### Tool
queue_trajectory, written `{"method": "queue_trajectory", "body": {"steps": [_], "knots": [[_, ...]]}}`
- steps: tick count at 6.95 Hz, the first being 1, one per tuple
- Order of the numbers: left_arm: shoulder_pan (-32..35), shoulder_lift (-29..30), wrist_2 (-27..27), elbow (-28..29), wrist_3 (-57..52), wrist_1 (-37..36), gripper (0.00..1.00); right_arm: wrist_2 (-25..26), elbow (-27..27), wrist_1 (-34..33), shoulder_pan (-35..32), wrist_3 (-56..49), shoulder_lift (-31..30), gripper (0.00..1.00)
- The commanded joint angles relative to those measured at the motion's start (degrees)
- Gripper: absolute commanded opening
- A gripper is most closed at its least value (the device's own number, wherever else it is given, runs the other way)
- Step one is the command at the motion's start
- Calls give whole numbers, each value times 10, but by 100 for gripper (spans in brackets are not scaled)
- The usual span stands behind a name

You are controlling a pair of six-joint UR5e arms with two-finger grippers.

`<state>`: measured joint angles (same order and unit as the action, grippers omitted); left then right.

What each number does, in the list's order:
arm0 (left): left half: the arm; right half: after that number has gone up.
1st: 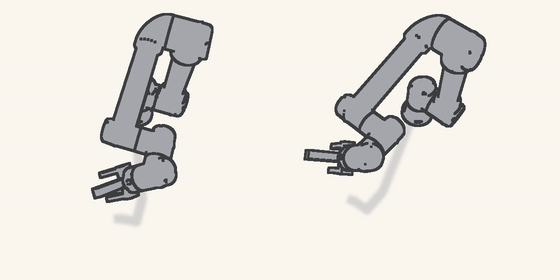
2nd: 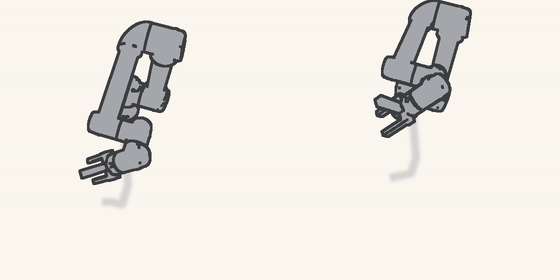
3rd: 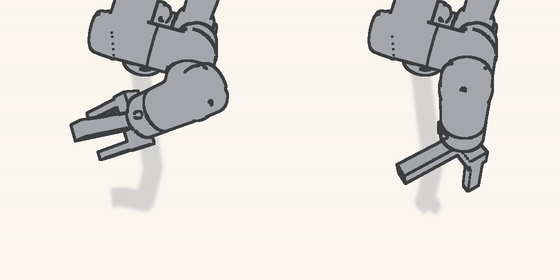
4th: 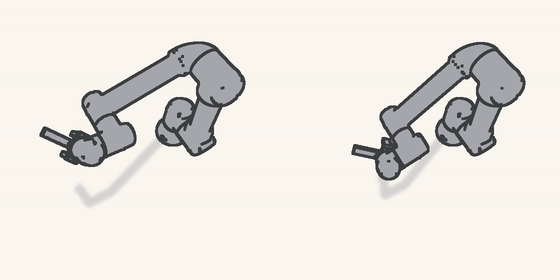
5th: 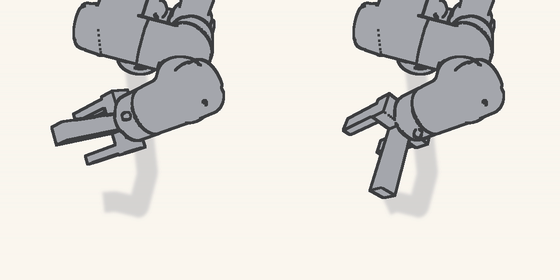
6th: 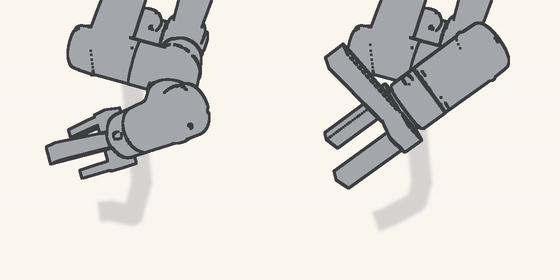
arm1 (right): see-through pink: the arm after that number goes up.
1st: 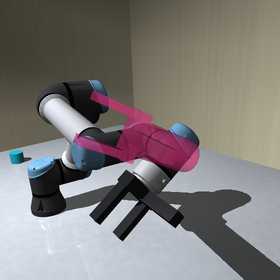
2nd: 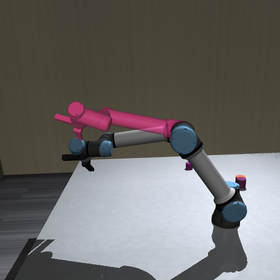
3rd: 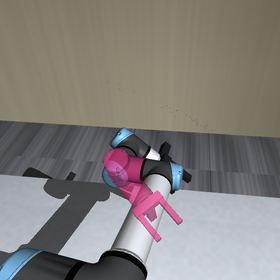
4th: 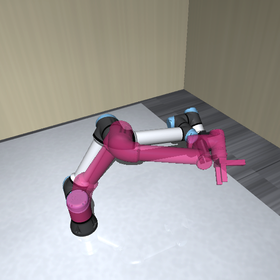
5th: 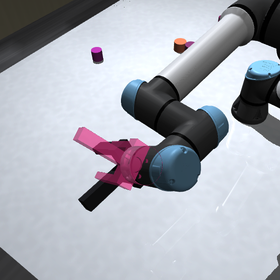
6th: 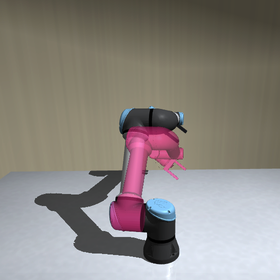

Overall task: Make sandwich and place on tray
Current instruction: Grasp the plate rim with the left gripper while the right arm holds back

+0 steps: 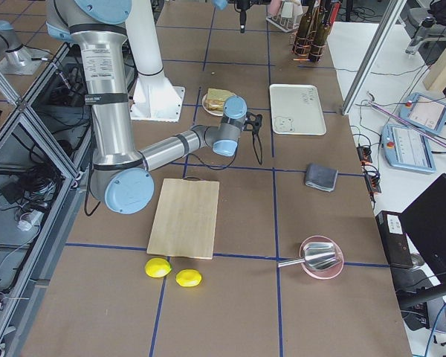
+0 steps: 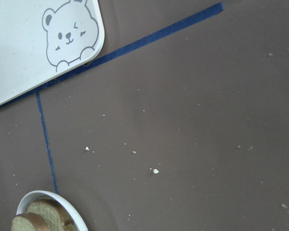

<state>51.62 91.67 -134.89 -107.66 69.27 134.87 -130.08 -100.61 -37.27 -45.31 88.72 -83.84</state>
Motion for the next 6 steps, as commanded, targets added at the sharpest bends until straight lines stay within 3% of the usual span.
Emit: {"method": "queue_trajectory", "body": {"steps": [1, 3, 5, 6], "knots": [[-141, 68, 123, 3, 160, 17, 82, -14, -3, 2, -19, -23, -25, 100], [-234, 124, 203, 11, 163, -76, 64, -13, -3, 3, -18, -28, -27, 100], [-240, 197, 205, 75, 164, -98, 37, -13, -2, 3, -16, -28, -26, 100], [-250, 198, 205, 77, 163, -97, 34, -14, -2, 3, -16, -28, -26, 100]]}}
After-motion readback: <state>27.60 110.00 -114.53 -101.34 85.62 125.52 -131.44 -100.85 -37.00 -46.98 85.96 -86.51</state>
